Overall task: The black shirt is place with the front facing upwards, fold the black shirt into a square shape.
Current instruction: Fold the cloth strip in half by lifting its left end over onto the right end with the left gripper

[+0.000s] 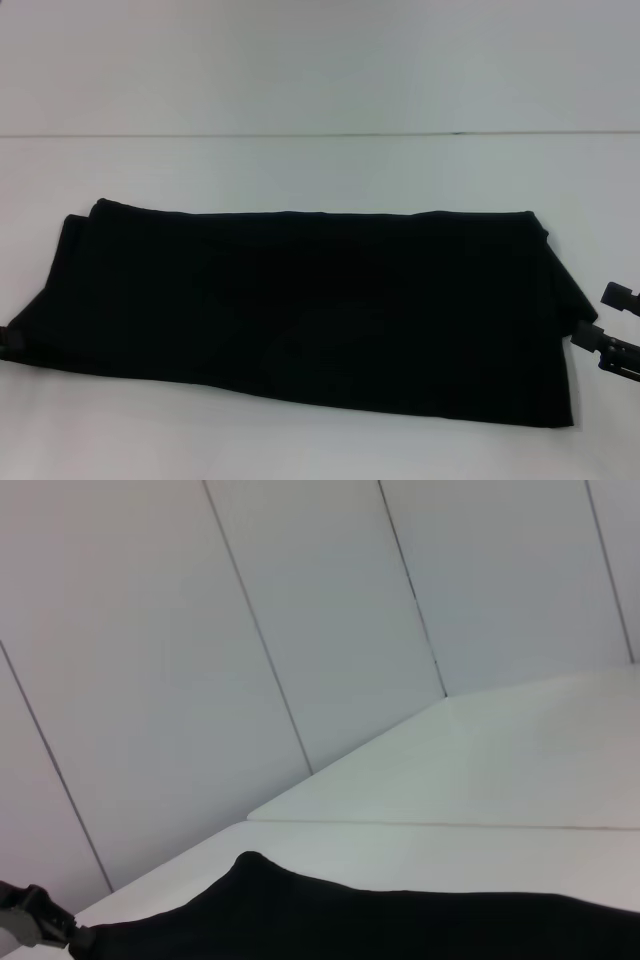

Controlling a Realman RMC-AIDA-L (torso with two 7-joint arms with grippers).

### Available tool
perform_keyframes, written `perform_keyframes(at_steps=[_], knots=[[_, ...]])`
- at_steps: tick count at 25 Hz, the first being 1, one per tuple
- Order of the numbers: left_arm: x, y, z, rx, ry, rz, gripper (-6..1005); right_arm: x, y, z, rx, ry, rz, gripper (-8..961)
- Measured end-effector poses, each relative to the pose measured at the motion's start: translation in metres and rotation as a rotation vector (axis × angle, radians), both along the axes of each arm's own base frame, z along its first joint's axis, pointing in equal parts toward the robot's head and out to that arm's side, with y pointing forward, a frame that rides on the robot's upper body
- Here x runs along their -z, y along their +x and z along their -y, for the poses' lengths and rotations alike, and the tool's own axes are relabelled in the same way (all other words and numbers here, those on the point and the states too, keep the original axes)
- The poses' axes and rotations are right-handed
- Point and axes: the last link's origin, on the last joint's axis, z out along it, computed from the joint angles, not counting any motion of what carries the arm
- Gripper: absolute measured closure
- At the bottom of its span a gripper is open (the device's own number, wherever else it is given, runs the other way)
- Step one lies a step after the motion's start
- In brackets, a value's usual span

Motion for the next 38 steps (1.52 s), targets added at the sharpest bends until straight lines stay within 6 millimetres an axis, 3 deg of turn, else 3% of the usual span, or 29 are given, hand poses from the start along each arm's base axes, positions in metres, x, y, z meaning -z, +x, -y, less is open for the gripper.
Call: perform_keyframes(at_steps=[11,16,22,27,33,38], knots=[[-0.018,-0.009,-0.006,-0.025,0.034,-0.104,992,-0.001,0.0,-0.002,0.009,0.018,-0.004,9],[-0.02,0.006,-0.013,0.029,0.043,-0.048,993,-0.003,0.003,0.0,0.029,0.033,-0.013,9],[-0.026,0.059,-0.034,0.229,0.051,0.131,993,-0.003,0.011,0.009,0.08,0.063,-0.043,9],[-0.013,0.117,-0.059,0.42,0.011,0.302,993,-0.001,0.016,0.014,0.11,0.07,-0.046,8],[0.042,0.196,-0.081,0.62,-0.121,0.465,992,0.0,0.018,0.016,0.124,0.068,-0.051,9],[0.101,0.24,-0.075,0.688,-0.238,0.512,992,-0.003,0.021,0.02,0.136,0.074,-0.054,8]])
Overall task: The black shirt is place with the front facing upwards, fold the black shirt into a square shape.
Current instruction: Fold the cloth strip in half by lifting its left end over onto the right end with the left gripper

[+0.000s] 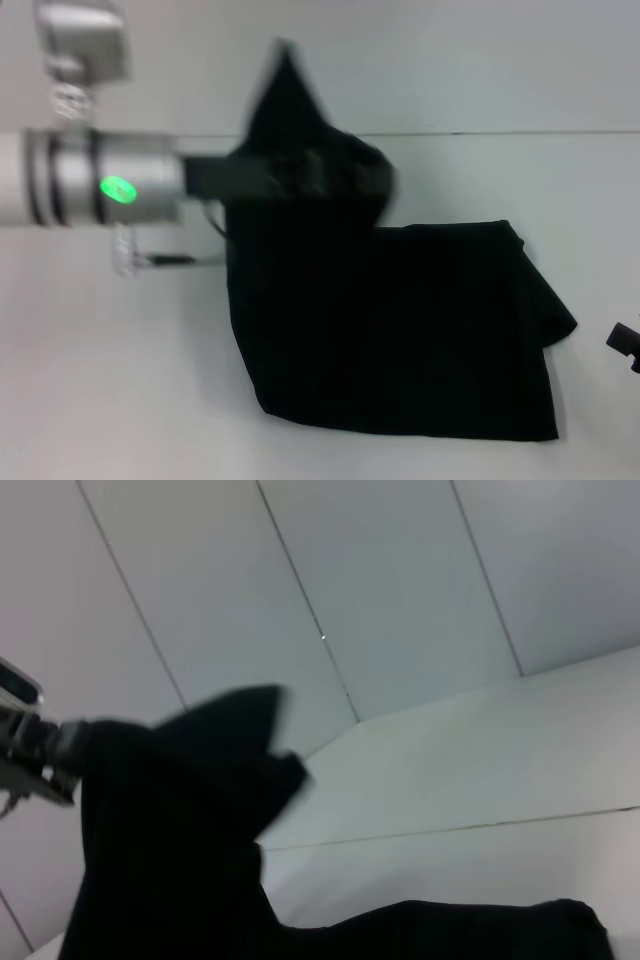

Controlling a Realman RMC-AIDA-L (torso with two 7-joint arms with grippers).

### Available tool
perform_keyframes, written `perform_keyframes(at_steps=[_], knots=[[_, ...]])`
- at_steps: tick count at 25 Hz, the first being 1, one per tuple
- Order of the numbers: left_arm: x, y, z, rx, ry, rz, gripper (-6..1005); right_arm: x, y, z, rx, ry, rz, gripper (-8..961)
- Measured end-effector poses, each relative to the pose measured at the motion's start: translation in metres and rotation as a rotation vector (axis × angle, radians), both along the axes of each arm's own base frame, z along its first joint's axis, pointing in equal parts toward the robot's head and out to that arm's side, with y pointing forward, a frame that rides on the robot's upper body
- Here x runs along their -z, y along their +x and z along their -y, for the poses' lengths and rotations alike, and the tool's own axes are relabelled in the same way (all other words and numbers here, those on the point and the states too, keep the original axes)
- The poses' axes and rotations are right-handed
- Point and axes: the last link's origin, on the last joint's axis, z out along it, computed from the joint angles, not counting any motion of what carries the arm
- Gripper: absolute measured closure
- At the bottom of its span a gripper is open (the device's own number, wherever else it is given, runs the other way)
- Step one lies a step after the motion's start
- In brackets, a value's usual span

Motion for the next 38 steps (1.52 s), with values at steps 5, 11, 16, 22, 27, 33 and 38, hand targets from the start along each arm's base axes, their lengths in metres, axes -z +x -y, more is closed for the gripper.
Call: perform_keyframes(at_steps=[5,11,16,22,27,33,38], knots=[[0.064,0.006,0.019,-0.022,-0.107,0.072,992,-0.004,0.007,0.007,0.032,0.017,0.0,8],[0.112,0.003,0.046,-0.042,-0.163,0.097,992,-0.003,0.009,0.007,0.042,0.012,0.01,8],[0.114,0.007,0.049,-0.041,-0.164,0.13,992,0.007,0.002,-0.002,0.01,-0.015,0.041,8],[0.112,0.007,0.048,-0.042,-0.157,0.141,993,0.023,-0.012,-0.021,-0.124,-0.026,0.163,9],[0.111,0.008,0.047,-0.04,-0.149,0.147,992,0.038,-0.026,-0.045,-0.203,-0.051,0.257,9],[0.109,0.011,0.048,-0.019,-0.16,0.159,992,0.059,-0.04,-0.075,-0.24,-0.096,0.352,9],[0.106,0.012,0.05,0.006,-0.163,0.17,993,0.07,-0.051,-0.099,-0.212,-0.078,0.37,8]])
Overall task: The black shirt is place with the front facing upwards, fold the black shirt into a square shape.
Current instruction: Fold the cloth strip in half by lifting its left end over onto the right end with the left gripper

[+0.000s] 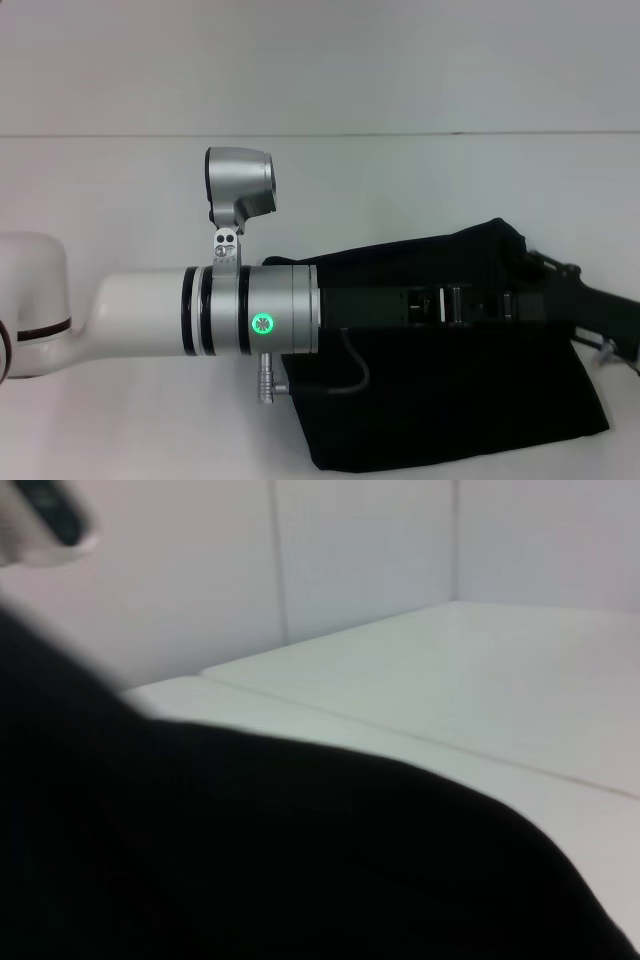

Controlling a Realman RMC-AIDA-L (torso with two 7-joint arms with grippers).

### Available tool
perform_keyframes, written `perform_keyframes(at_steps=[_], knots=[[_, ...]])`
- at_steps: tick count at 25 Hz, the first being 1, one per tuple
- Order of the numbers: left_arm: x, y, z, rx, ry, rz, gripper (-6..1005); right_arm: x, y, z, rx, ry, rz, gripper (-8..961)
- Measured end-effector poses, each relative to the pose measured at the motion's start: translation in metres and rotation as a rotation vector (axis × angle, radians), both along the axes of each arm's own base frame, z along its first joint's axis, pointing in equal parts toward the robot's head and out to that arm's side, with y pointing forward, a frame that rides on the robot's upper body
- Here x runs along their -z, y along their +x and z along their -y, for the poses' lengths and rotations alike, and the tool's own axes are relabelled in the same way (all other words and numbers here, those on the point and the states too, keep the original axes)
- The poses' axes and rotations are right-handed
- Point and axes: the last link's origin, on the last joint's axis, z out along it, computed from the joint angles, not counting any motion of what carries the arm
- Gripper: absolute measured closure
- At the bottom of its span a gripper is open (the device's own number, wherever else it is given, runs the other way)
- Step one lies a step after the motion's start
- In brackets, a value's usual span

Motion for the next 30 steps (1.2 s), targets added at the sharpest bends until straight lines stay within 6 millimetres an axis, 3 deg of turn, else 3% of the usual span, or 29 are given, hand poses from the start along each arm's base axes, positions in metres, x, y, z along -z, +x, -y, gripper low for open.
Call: perform_keyframes(at_steps=[9,21,30], knots=[[0.002,-0.002,0.005,0.029,-0.004,-0.006,993,-0.008,-0.005,-0.018,0.094,0.156,-0.121,8],[0.029,-0.01,0.006,-0.043,0.047,-0.089,992,-0.009,-0.003,-0.033,0.169,0.219,-0.119,8],[0.043,-0.018,0.012,-0.095,0.051,-0.141,985,-0.042,0.027,-0.025,0.314,0.409,-0.235,9]])
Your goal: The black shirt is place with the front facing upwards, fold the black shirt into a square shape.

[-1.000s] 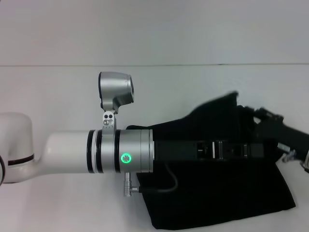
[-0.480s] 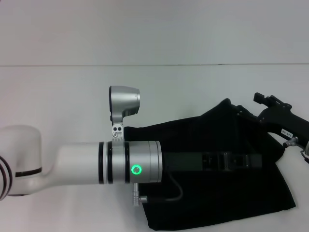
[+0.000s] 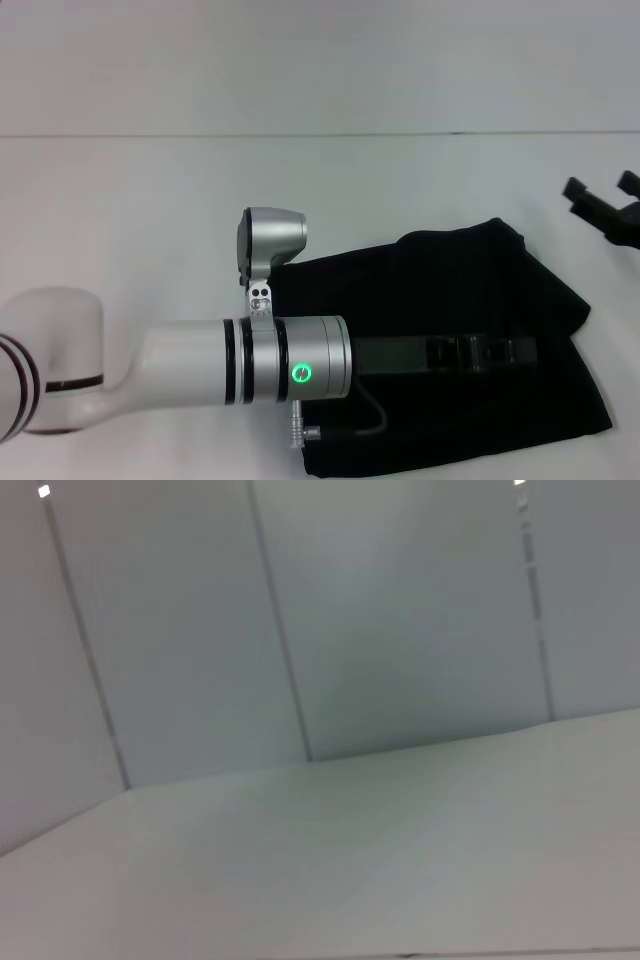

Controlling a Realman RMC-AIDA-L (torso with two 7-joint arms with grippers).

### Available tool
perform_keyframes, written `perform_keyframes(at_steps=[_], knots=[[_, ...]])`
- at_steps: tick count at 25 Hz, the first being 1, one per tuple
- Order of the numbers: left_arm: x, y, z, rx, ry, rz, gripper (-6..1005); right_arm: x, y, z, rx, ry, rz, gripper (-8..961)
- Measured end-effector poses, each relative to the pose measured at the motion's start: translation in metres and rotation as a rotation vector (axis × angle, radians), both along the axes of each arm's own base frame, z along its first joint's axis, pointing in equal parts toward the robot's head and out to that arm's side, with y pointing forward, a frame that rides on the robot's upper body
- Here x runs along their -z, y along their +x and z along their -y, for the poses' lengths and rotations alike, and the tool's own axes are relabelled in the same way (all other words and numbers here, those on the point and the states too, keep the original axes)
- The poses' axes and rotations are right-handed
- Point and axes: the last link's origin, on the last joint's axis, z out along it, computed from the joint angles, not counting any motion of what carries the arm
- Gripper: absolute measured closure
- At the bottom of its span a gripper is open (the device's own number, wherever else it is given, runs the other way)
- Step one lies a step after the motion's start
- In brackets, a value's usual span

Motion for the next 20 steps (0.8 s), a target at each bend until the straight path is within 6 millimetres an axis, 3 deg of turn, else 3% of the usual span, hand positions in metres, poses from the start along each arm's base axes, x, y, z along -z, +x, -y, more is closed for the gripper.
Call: perform_keyframes(at_steps=[7,15,20], knots=[[-0.003,-0.005,0.007,-0.035,0.062,0.083,937,-0.006,0.017,0.016,0.055,0.042,-0.033,9],[-0.023,-0.01,0.017,0.035,0.069,0.182,650,-0.006,0.02,0.022,0.111,-0.002,-0.182,9],[-0.042,-0.026,0.019,0.201,0.153,0.146,431,-0.018,0.012,0.025,0.094,-0.187,-0.351,8]])
